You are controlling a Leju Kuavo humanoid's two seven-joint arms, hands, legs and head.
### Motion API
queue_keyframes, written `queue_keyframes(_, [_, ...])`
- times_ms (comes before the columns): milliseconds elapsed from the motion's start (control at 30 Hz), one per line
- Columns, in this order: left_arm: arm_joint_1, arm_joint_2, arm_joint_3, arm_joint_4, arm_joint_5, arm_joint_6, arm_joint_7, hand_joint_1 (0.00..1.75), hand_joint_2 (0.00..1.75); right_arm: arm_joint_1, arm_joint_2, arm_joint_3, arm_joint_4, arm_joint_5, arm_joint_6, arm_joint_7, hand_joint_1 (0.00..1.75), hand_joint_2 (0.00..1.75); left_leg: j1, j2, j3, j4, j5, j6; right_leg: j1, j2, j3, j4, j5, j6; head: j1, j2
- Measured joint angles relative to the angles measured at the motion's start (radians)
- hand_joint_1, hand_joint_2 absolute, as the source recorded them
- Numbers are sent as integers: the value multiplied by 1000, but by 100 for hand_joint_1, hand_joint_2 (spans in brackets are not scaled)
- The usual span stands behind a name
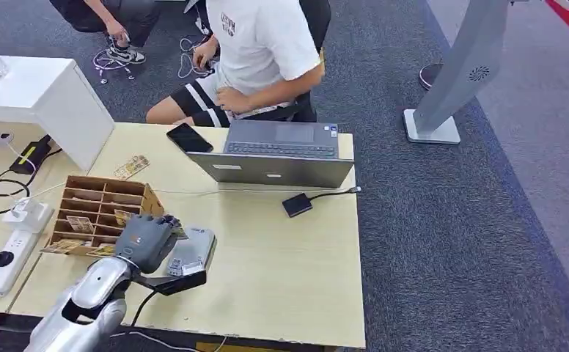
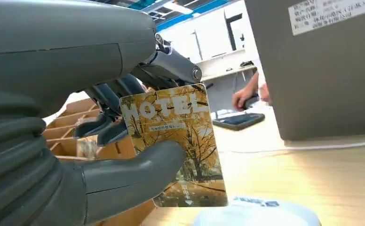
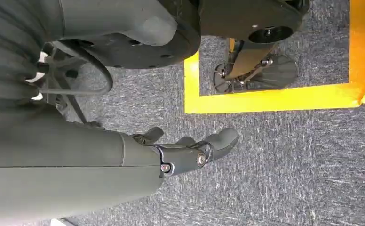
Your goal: Pass the card to the sensor for recognition and then transmit it.
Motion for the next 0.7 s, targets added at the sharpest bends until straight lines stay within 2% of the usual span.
queue_keyframes(267, [-8, -19, -13, 31, -15, 5, 0, 175, 175, 0, 0, 0, 0, -1, 3, 0, 0, 175, 0, 0, 0, 0, 0, 0, 0, 0, 0, 0, 0, 0, 0, 0])
queue_keyframes(700, [-24, -37, -90, 32, -19, -26, 10, 175, 175, 1, 0, 0, 0, -18, 13, -5, 0, 175, 0, 0, 0, 0, 0, 0, 0, 0, 0, 0, 0, 0, 0, 0])
